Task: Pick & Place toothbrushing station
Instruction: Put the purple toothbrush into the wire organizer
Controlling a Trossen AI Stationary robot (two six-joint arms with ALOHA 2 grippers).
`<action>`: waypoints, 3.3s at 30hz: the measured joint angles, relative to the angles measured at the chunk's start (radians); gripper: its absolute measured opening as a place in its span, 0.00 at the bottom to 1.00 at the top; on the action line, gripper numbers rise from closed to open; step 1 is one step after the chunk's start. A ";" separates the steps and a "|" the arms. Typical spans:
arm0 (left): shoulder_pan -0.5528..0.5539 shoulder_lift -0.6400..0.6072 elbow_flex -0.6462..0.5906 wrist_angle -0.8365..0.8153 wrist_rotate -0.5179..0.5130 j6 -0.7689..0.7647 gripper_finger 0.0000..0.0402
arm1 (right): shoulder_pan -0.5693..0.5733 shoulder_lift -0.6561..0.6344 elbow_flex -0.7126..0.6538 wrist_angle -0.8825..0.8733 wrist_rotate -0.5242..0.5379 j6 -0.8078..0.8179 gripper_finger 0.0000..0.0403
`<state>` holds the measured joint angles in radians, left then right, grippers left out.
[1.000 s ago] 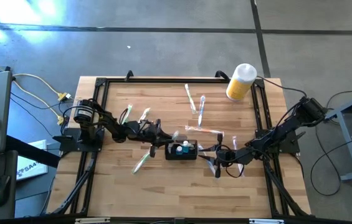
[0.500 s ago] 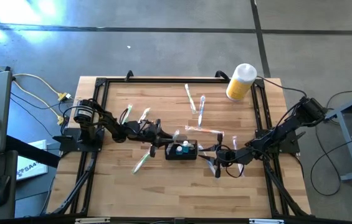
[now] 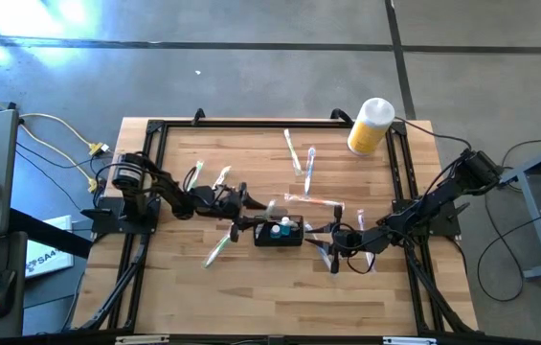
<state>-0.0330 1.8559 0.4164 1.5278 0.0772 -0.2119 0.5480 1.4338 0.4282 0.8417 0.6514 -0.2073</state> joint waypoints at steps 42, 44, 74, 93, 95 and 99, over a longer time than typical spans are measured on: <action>-0.055 -0.420 -0.002 -0.491 0.064 0.135 0.51 | 0.390 -0.559 0.012 -0.452 0.634 0.374 0.20; -0.055 -0.435 -0.002 -0.504 0.063 0.136 0.51 | 0.399 -0.577 0.028 -0.506 0.632 0.393 0.20; -0.055 -0.518 -0.002 -0.642 0.042 0.129 0.51 | -0.125 -0.350 0.390 -1.941 -0.367 1.482 0.20; -0.183 -0.518 -0.002 -0.727 0.043 0.138 0.51 | -0.258 -0.046 0.390 -1.970 -0.556 1.460 0.20; -0.187 -0.518 -0.002 -0.735 0.044 0.139 0.51 | -0.264 -0.032 0.390 -1.967 -0.557 1.460 0.20; -0.186 -0.518 -0.002 -0.754 0.044 0.140 0.51 | -0.270 -0.025 0.375 -1.939 -0.557 1.460 0.20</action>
<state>-0.2188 1.3380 0.4145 0.7734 0.1215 -0.0723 0.2783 1.4086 0.8033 -1.0976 0.0944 1.2527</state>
